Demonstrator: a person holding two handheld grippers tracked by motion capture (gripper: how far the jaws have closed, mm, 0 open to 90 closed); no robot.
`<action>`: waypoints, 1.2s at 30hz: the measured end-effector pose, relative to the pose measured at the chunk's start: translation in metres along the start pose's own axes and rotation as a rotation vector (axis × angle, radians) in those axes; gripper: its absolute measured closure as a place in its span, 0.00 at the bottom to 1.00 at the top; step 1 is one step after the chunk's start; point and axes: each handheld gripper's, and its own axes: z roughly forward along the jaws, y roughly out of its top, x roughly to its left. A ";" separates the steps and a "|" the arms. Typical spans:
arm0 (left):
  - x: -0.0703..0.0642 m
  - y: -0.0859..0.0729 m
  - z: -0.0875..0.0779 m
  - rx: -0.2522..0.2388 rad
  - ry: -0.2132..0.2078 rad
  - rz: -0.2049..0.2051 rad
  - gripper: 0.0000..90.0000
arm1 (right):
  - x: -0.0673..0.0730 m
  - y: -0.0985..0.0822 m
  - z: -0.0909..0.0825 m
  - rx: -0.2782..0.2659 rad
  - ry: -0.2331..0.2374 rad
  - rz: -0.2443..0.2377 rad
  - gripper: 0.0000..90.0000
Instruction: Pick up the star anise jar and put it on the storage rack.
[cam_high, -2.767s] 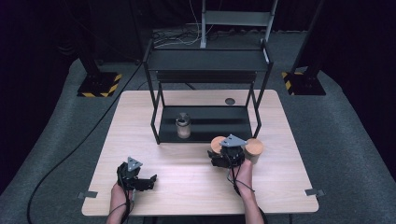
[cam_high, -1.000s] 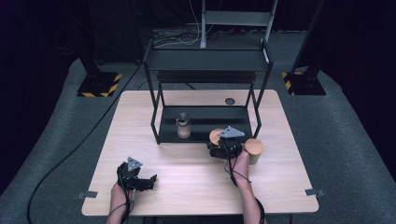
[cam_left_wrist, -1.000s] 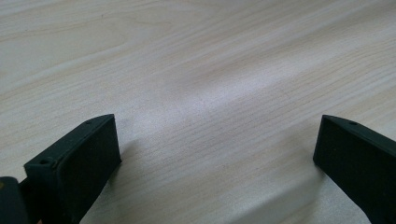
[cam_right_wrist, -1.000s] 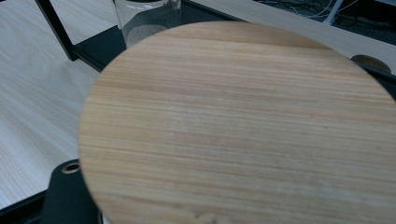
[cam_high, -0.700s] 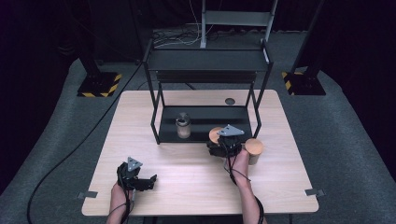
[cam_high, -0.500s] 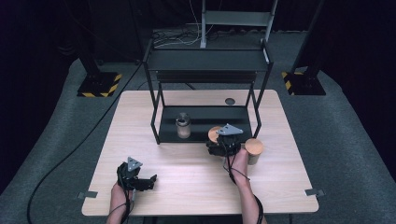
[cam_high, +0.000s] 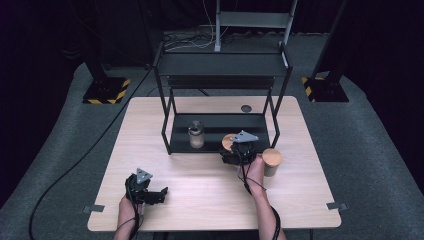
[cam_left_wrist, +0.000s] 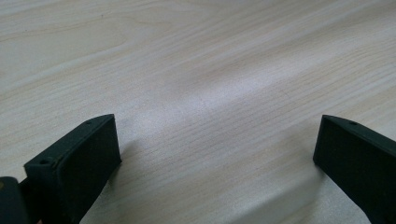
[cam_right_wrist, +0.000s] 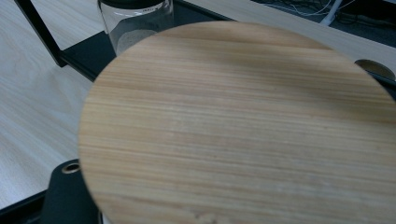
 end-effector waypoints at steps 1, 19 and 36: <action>0.000 0.000 0.000 0.000 0.000 0.000 0.00 | 0.000 0.000 0.000 0.001 0.000 0.002 0.28; 0.000 0.000 0.000 0.000 0.000 0.000 0.00 | -0.004 0.007 0.005 -0.002 -0.006 0.002 0.28; 0.000 0.000 0.000 0.000 0.000 0.000 0.00 | -0.010 0.015 0.010 -0.005 -0.016 0.010 0.28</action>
